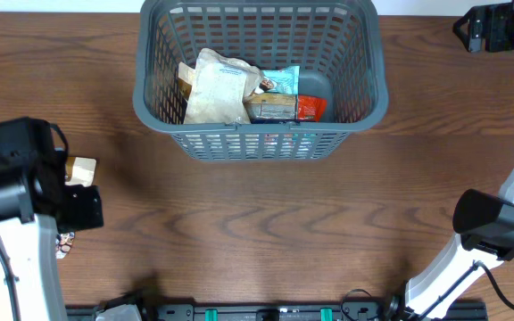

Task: Pack container
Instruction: 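Lower the left gripper onto the last PanTree pouch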

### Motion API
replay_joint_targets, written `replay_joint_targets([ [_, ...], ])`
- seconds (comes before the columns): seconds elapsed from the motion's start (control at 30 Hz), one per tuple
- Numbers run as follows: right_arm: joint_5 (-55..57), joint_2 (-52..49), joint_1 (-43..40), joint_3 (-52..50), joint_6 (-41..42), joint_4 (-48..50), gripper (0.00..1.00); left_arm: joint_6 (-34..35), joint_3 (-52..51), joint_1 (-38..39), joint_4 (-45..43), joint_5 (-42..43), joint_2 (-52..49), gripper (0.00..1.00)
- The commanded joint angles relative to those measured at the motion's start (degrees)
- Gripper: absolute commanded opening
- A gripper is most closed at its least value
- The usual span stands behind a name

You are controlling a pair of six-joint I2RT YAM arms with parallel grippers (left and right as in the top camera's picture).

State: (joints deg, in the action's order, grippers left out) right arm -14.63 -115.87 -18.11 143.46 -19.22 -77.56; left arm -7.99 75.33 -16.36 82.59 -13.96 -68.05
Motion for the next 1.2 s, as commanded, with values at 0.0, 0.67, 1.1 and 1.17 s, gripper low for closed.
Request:
replay_joint_targets([
  [0.0,-0.63,-0.52,0.57,-0.02,-0.11,-0.17,0.87,-3.19,-0.15,-4.94,-3.02,0.17,-4.07,0.99],
  [0.67,-0.63,-0.52,0.57,-0.02,-0.11,-2.82,0.86,-18.73,-0.15,-17.84,-23.37,7.98,-23.93,0.99],
  [1.1,-0.63,-0.52,0.57,-0.02,-0.09,-2.80,0.86,-16.72,-0.17,-21.94,-28.55,6.86,-31.78,0.99],
  [1.17,-0.63,-0.52,0.57,-0.02,-0.07,-2.84,0.85,-16.46,-0.17,-21.92,-29.29,6.86,-33.40,0.99],
])
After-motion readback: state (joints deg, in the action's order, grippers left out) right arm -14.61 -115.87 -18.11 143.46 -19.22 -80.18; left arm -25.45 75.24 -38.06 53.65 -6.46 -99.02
